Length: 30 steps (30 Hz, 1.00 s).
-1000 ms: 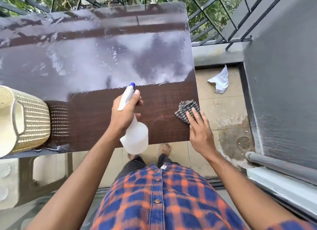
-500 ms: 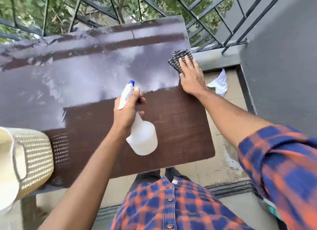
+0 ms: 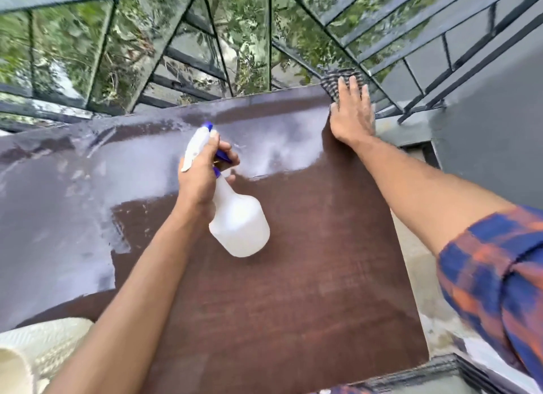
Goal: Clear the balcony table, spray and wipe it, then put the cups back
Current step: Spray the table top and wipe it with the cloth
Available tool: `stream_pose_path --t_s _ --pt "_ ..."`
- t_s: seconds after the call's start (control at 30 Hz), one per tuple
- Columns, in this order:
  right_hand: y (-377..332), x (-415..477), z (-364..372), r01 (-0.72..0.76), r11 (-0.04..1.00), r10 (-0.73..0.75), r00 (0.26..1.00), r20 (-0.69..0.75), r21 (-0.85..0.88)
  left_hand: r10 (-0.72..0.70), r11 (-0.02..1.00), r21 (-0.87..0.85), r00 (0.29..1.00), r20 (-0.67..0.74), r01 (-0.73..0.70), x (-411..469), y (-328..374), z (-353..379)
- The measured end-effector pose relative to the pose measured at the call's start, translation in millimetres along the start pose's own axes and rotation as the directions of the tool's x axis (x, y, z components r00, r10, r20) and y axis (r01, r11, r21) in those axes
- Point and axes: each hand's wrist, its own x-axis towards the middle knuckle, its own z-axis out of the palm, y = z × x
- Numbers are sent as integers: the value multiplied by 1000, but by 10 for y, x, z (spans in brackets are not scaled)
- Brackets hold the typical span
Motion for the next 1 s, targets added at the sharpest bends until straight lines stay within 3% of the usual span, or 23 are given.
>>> stream_pose_path --t_s 0.17,0.3,0.43,0.57,0.7,0.87,1.0 --pt "-365 -7 227 -98 995 93 980 -174 -19 4 1000 12 997 -78 -4 261 86 -379" --pt "-1086 -144 440 159 984 -166 982 -95 -77 48 998 41 988 -149 -42 252 113 -767" --pt "-2080 -443 781 374 927 -374 928 13 -35 136 989 83 966 -219 -120 99 151 -1081" --pt "-2913 -735 1009 523 852 -514 844 150 -20 103 993 90 944 -312 -79 -59 119 -1383" --pt "-3403 -1086 1178 719 695 -690 670 274 -10 78 996 78 923 -376 -52 -203 -11 -1606" --pt "-3271 -1498 1299 944 328 -884 301 358 17 45 998 52 910 -412 -26 -333 -141 -1699" --pt "-2761 -1496 1211 991 83 -944 45 328 104 24 1000 19 907 -420 -17 -379 -177 -1714"
